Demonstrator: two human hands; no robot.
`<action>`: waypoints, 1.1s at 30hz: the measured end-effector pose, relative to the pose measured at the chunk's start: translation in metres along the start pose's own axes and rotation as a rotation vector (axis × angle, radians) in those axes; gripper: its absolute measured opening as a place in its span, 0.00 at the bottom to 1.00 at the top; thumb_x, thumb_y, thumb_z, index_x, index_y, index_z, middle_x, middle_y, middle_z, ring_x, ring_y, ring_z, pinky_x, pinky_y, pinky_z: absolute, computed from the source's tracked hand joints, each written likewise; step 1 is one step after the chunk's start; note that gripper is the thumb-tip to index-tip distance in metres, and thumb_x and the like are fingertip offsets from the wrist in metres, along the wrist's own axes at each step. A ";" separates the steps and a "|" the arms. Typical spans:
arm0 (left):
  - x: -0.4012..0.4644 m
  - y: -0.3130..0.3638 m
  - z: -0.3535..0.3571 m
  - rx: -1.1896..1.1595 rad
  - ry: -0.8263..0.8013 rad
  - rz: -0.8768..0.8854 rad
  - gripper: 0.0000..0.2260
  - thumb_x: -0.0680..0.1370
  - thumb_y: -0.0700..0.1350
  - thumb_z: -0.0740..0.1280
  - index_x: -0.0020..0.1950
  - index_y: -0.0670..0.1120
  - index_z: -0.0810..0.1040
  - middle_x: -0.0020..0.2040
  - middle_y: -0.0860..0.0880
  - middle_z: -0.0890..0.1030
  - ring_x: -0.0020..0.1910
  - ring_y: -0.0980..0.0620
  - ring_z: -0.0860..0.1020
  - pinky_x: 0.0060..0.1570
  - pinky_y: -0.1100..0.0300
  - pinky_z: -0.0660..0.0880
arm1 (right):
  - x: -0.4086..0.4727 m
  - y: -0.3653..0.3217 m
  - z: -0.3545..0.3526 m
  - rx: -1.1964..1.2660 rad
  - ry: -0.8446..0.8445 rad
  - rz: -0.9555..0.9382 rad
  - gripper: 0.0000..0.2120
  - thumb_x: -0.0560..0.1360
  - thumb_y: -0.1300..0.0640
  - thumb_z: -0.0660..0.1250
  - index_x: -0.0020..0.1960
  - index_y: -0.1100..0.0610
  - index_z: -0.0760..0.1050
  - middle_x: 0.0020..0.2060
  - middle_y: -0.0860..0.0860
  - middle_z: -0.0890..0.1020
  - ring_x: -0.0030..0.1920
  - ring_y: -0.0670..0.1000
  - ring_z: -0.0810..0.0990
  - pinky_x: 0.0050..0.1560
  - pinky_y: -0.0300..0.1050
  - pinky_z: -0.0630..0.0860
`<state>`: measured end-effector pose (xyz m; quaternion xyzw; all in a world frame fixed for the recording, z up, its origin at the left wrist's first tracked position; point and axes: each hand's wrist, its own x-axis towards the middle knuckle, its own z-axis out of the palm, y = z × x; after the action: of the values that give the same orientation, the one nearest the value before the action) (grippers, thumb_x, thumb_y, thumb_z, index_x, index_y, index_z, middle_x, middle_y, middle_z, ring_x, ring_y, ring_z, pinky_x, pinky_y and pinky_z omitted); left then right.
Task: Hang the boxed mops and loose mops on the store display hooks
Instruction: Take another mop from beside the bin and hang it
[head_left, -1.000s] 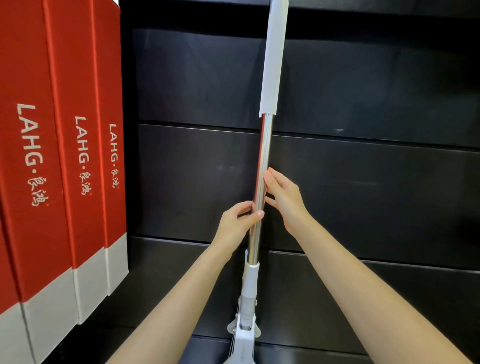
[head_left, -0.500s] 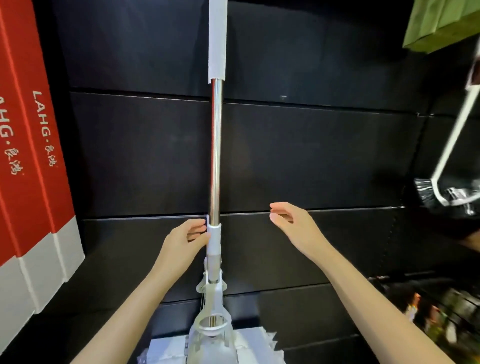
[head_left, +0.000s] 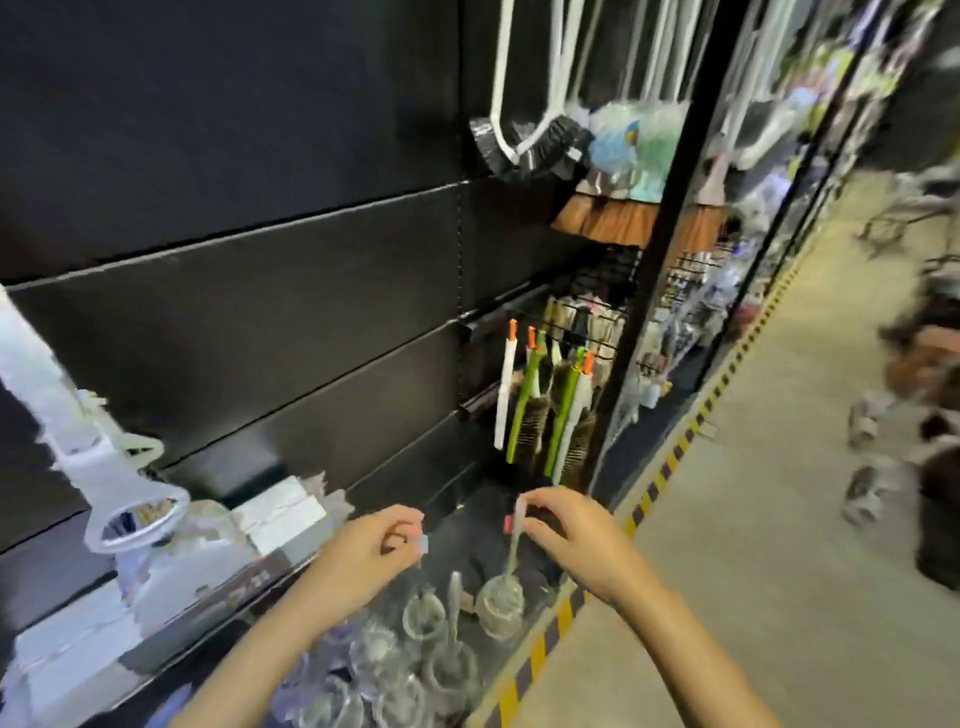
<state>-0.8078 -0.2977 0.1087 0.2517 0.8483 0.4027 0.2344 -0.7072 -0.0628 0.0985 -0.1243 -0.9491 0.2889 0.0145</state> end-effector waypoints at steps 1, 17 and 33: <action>0.006 0.010 0.022 0.025 -0.072 0.016 0.11 0.77 0.38 0.67 0.58 0.48 0.76 0.50 0.46 0.81 0.45 0.58 0.77 0.48 0.71 0.70 | -0.021 0.023 0.000 0.014 0.021 0.071 0.16 0.79 0.48 0.61 0.65 0.50 0.72 0.59 0.49 0.78 0.56 0.49 0.77 0.55 0.43 0.74; 0.076 0.227 0.364 0.001 -0.550 0.288 0.14 0.78 0.42 0.67 0.63 0.45 0.75 0.55 0.47 0.80 0.52 0.56 0.78 0.50 0.73 0.72 | -0.293 0.291 -0.081 0.262 0.356 0.861 0.15 0.79 0.50 0.62 0.64 0.51 0.73 0.60 0.46 0.78 0.59 0.45 0.76 0.56 0.37 0.71; 0.242 0.293 0.484 0.023 -0.468 0.049 0.13 0.78 0.40 0.67 0.62 0.41 0.77 0.52 0.46 0.81 0.47 0.57 0.78 0.45 0.69 0.70 | -0.202 0.491 -0.231 0.442 0.538 0.769 0.15 0.78 0.51 0.63 0.64 0.51 0.74 0.58 0.43 0.78 0.57 0.43 0.76 0.54 0.34 0.69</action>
<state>-0.6317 0.2861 0.0223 0.3615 0.7691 0.3291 0.4117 -0.3764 0.4079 0.0290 -0.5280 -0.7138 0.4249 0.1766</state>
